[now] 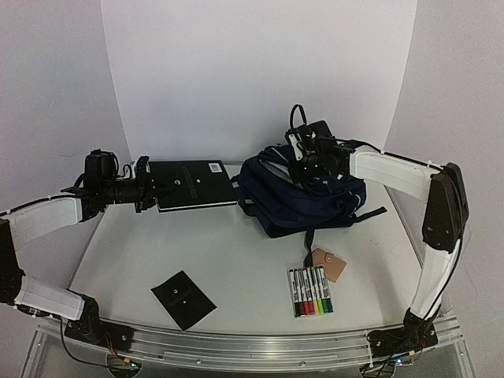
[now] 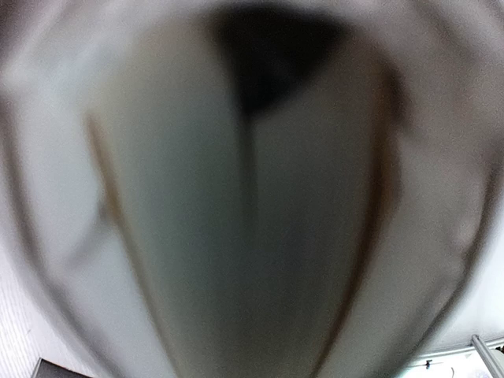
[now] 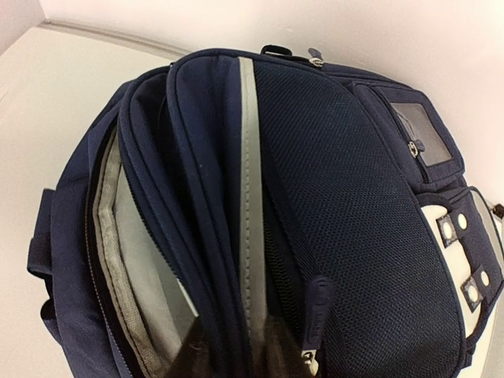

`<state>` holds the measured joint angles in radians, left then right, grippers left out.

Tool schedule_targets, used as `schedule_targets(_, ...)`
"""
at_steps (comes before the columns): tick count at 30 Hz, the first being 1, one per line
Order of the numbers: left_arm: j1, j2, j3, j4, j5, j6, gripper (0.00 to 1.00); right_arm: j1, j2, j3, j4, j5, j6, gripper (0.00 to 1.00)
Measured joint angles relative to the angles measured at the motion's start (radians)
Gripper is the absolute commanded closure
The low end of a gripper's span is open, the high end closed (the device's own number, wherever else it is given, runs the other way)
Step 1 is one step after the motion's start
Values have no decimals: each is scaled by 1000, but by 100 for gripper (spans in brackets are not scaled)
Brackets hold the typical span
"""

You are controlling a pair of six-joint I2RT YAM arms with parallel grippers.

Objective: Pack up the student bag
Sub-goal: Place the book in the student bag.

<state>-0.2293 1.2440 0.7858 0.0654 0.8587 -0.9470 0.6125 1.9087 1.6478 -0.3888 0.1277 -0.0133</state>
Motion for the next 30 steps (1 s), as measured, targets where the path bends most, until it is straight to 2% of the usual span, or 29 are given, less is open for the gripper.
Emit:
schedule_targets(6, -108, 75, 79, 18, -37, -13, 100, 34, 0, 45, -3, 75, -8, 100)
schedule_targets(12, -194, 136, 131, 148, -55, -92, 100, 80, 0, 142, -31, 155, 43, 100)
schedule_targets(19, -210, 192, 143, 285, -102, -192, 100, 135, 0, 183, -45, 180, 100, 100)
schedule_targets(30, -236, 358, 174, 299, -207, -300, 100, 172, -2, 183, -22, 199, 145, 100)
